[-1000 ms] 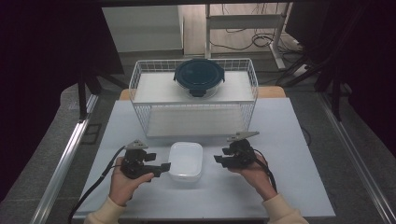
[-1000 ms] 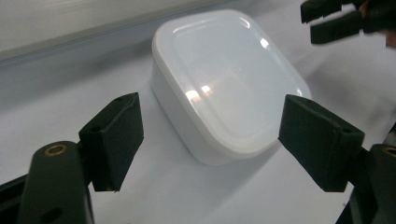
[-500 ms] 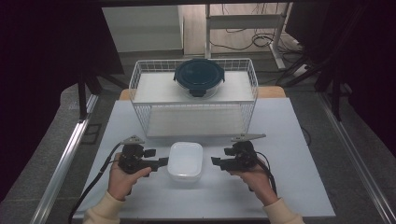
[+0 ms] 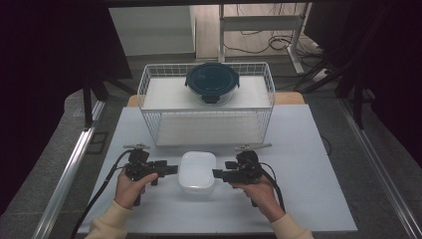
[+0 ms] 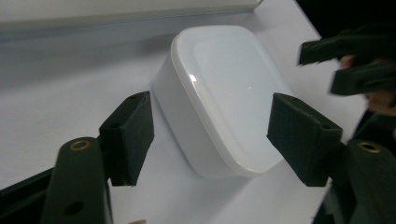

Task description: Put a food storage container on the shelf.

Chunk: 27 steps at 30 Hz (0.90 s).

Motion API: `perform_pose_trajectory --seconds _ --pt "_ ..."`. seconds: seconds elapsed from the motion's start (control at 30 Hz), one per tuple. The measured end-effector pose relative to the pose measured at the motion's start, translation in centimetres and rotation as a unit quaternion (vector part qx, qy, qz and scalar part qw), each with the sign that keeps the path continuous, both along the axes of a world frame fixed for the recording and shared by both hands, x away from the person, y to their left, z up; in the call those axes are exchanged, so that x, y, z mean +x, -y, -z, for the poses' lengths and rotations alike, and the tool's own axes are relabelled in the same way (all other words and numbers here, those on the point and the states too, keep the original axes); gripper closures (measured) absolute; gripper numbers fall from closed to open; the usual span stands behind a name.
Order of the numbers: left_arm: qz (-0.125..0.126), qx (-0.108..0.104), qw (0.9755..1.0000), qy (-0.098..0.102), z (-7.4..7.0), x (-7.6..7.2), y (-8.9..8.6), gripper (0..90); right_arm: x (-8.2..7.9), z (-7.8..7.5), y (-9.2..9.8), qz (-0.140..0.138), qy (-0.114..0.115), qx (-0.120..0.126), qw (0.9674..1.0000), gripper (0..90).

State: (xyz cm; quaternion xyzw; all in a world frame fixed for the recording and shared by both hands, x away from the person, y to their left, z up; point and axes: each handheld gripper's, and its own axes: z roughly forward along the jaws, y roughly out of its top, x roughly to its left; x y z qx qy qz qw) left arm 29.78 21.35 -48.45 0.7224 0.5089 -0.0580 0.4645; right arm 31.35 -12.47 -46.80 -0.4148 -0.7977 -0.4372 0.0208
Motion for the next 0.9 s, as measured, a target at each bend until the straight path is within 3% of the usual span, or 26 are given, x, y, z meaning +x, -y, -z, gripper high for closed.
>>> perform_pose_trajectory --seconds 0.07,0.17,0.33,0.43,0.63,0.7,0.8,0.9 --pt "0.001 -0.013 0.9999 -0.01 0.4 0.4 -0.1 34.6 0.5 0.5 -0.3 0.009 -0.016 0.012 0.9998 35.4" --pt "0.008 -0.033 0.9988 -0.035 1.2 1.1 0.2 37.3 1.3 1.2 -0.8 0.023 -0.049 0.048 0.9973 37.6" --pt "0.018 -0.06 0.9959 -0.065 2.3 2.0 0.6 42.5 1.5 2.1 -1.1 0.039 -0.059 0.032 0.997 39.9" --pt "0.023 -0.067 0.9949 -0.071 2.7 2.2 0.6 44.8 1.6 2.6 -0.9 0.043 -0.071 0.041 0.9957 44.0" --pt "0.038 -0.106 0.9887 -0.099 3.9 2.6 0.8 56.7 1.6 3.1 -1.1 0.034 -0.094 0.052 0.9936 52.9" --pt "0.034 -0.102 0.9889 -0.102 4.0 2.6 0.8 59.4 1.6 3.1 -1.1 0.039 -0.098 0.054 0.993 57.2" --pt "0.023 -0.116 0.9877 -0.102 4.0 2.5 0.5 66.4 1.8 3.2 -0.6 0.047 -0.114 0.073 0.9896 62.7" --pt "0.026 -0.113 0.9883 -0.099 3.7 2.1 0.4 69.7 1.8 3.4 -0.3 0.052 -0.13 0.092 0.9858 65.9"
